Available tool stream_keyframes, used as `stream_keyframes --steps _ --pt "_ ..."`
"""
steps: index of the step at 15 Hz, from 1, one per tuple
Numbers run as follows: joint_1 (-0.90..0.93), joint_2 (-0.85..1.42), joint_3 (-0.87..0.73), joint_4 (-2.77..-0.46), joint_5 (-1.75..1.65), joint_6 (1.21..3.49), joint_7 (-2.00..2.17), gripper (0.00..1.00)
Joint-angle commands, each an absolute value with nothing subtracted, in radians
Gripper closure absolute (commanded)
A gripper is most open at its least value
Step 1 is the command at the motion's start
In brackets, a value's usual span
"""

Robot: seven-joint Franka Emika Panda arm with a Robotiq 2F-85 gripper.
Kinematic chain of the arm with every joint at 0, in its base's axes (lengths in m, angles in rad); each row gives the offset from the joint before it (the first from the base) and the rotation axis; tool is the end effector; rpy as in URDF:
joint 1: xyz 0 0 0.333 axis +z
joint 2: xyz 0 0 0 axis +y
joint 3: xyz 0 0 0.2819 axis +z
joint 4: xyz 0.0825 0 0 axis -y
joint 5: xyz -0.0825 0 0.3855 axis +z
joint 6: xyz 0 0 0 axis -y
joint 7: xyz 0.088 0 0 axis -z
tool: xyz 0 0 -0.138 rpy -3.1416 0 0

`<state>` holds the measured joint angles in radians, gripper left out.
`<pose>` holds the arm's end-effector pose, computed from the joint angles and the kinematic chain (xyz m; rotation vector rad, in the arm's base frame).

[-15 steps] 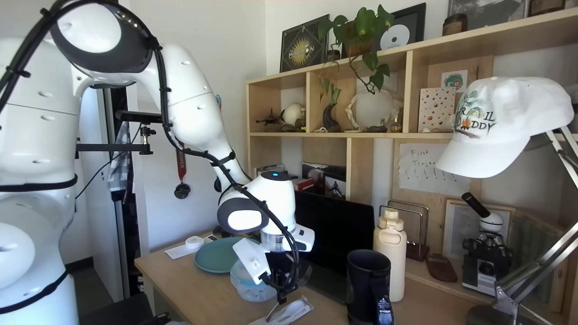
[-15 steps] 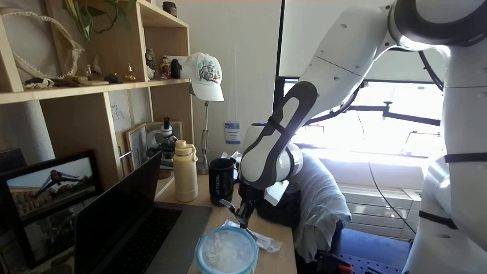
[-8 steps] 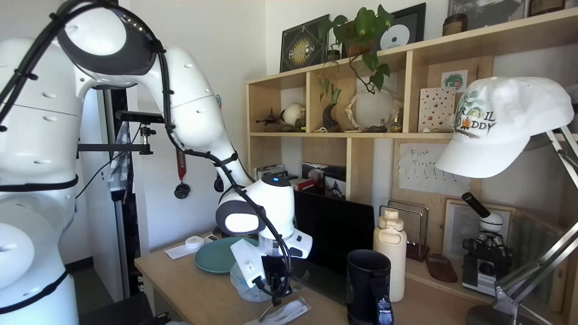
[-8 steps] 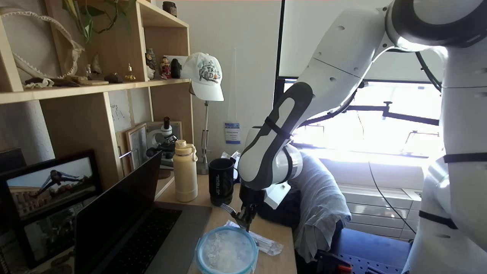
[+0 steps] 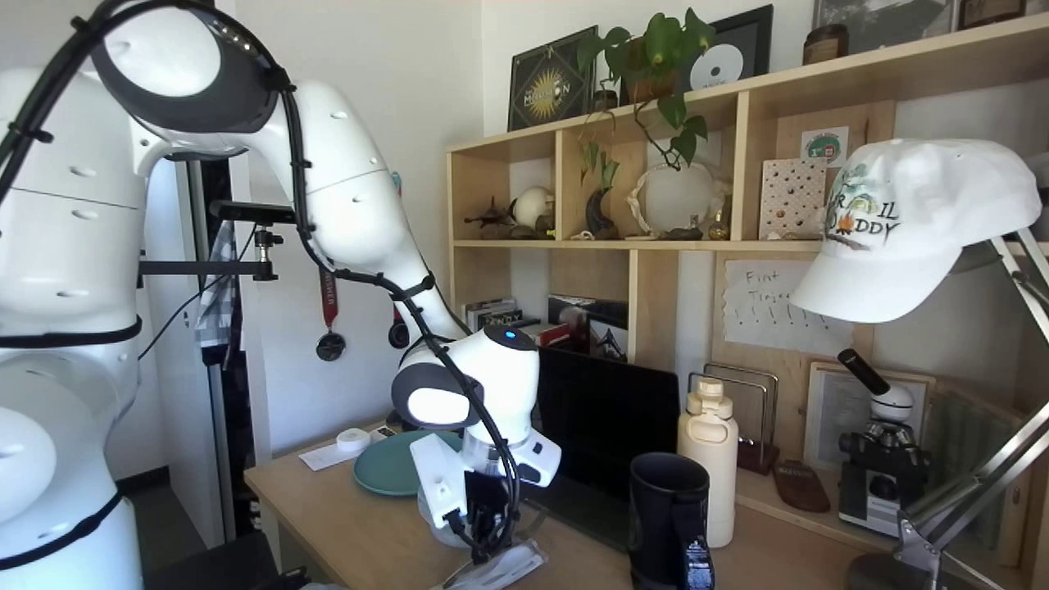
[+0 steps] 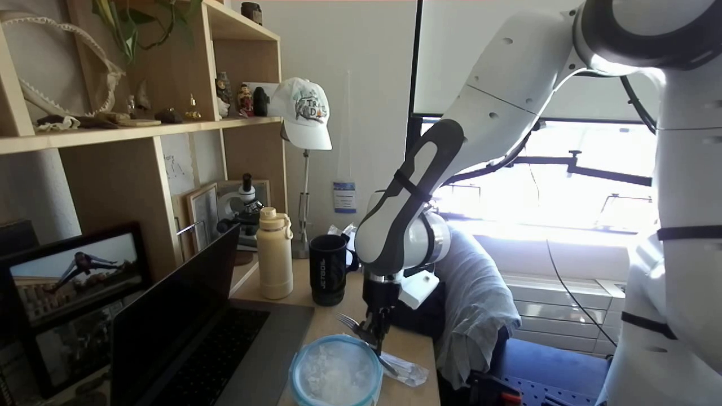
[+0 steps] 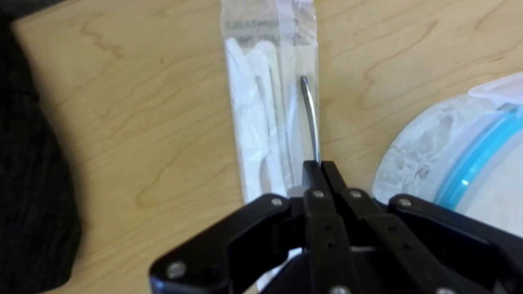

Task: Move the plastic spoon and the metal fork to the right.

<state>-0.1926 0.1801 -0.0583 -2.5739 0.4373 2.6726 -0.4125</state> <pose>0.4133 -0.1148 0.1248 -2.9346 0.3492 0.0261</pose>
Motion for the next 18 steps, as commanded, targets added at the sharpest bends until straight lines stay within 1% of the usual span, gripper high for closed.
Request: stream_keyframes --steps 1,3,4,5,6,11,12,13,14,15,18 --pt "-0.221 0.131 -0.046 -2.598 0.461 2.583 -0.437 0.98" --pt "-0.218 0.13 -0.054 -2.597 0.445 2.551 -0.425 0.98" --pt "-0.214 0.13 -0.057 -2.595 0.435 2.539 -0.415 0.73" --pt "-0.211 0.13 -0.061 -2.594 0.424 2.532 -0.406 0.7" --pt "-0.207 0.129 -0.065 -2.595 0.411 2.532 -0.395 0.65" --pt "-0.184 0.094 -0.101 -2.606 0.248 2.549 -0.243 0.26" --pt "-0.183 0.079 -0.102 -2.606 0.229 2.54 -0.228 0.19" --pt "-0.18 0.059 -0.102 -2.606 0.206 2.529 -0.209 0.11" --pt "-0.177 0.041 -0.102 -2.605 0.188 2.519 -0.199 0.04" --pt "-0.172 0.016 -0.1 -2.603 0.17 2.501 -0.185 0.0" --pt "-0.142 -0.076 -0.088 -2.582 0.105 2.388 -0.138 0.0"
